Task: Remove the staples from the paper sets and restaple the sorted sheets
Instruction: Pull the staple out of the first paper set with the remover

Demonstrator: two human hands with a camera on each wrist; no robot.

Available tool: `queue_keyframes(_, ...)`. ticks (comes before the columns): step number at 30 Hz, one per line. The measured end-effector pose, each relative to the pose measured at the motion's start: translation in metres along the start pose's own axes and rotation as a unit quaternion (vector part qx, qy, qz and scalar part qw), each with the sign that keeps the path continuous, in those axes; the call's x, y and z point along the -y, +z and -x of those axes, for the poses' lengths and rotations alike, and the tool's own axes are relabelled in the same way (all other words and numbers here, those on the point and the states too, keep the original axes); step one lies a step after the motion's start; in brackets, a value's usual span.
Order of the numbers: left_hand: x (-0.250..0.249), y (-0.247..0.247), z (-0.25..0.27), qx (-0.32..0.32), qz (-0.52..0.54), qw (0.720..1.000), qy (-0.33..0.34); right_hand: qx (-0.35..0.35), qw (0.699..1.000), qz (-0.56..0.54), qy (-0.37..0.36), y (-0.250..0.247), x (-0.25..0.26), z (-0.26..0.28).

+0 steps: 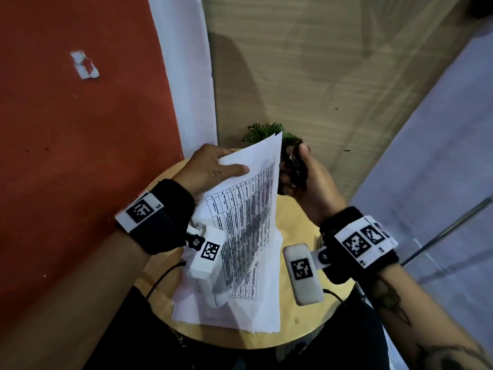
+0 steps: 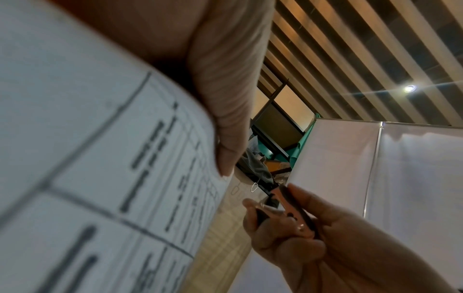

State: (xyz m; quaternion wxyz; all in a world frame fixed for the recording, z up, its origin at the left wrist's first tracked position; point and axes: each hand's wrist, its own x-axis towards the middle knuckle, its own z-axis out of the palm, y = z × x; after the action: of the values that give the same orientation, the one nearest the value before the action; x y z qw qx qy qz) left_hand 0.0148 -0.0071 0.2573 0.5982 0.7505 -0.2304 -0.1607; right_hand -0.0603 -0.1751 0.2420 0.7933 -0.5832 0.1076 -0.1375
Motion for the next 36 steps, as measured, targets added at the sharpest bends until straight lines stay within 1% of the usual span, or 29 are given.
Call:
queue_keyframes(2,0.001,0.001,-0.001,-0.005,-0.006,1.000,0.010,-0.012,0.995,-0.089,0.051,0.005,0.000,0.001)
queue_keyframes(3,0.002,0.001,-0.001,-0.009,-0.019,1.000,0.016,-0.014,0.992,-0.107,0.062,0.008,0.000,0.002)
queue_keyframes(7,0.007,0.003,-0.003,-0.041,-0.077,0.995,0.042,-0.036,0.997,-0.043,0.059,0.023,-0.007,0.002)
queue_keyframes(10,0.009,0.008,-0.001,-0.070,-0.127,0.986,0.085,-0.047,0.997,-0.016,0.067,0.032,-0.006,0.000)
queue_keyframes(12,0.008,0.011,0.001,-0.088,-0.153,0.978,0.114,-0.045,0.995,-0.020,0.085,0.035,-0.003,-0.001)
queue_keyframes(15,0.007,0.015,0.003,-0.109,-0.194,0.965,0.136,-0.033,0.993,-0.018,0.114,0.036,0.002,0.000)
queue_keyframes(18,0.006,0.016,0.006,-0.117,-0.212,0.959,0.146,-0.010,0.986,0.005,0.167,0.036,0.004,0.000)
queue_keyframes(21,0.008,0.017,0.007,-0.126,-0.220,0.954,0.160,0.006,0.975,-0.014,0.220,0.035,0.005,-0.001)
queue_keyframes(24,0.007,0.018,0.010,-0.126,-0.227,0.953,0.158,-0.002,0.971,-0.038,0.235,0.033,0.004,-0.004)
queue_keyframes(26,0.006,0.020,0.011,-0.124,-0.226,0.954,0.152,-0.017,0.975,-0.044,0.217,0.035,0.003,-0.004)
queue_keyframes(29,0.007,0.018,0.009,-0.122,-0.225,0.956,0.144,-0.076,0.989,-0.037,0.122,0.037,-0.001,-0.004)
queue_keyframes(30,0.008,0.017,0.008,-0.122,-0.224,0.957,0.139,-0.083,0.993,-0.014,0.086,0.037,0.000,-0.003)
queue_keyframes(33,0.010,0.015,0.003,-0.112,-0.197,0.967,0.114,-0.069,0.993,0.092,0.005,0.038,-0.001,0.000)
queue_keyframes(34,0.013,0.016,0.002,-0.109,-0.182,0.971,0.111,-0.071,0.985,0.153,-0.038,0.039,-0.004,-0.001)
queue_keyframes(35,0.014,0.017,0.001,-0.110,-0.170,0.973,0.110,-0.075,0.965,0.231,-0.095,0.040,-0.007,-0.001)
queue_keyframes(36,0.015,0.017,-0.001,-0.115,-0.162,0.973,0.115,-0.075,0.935,0.310,-0.155,0.041,-0.010,0.000)
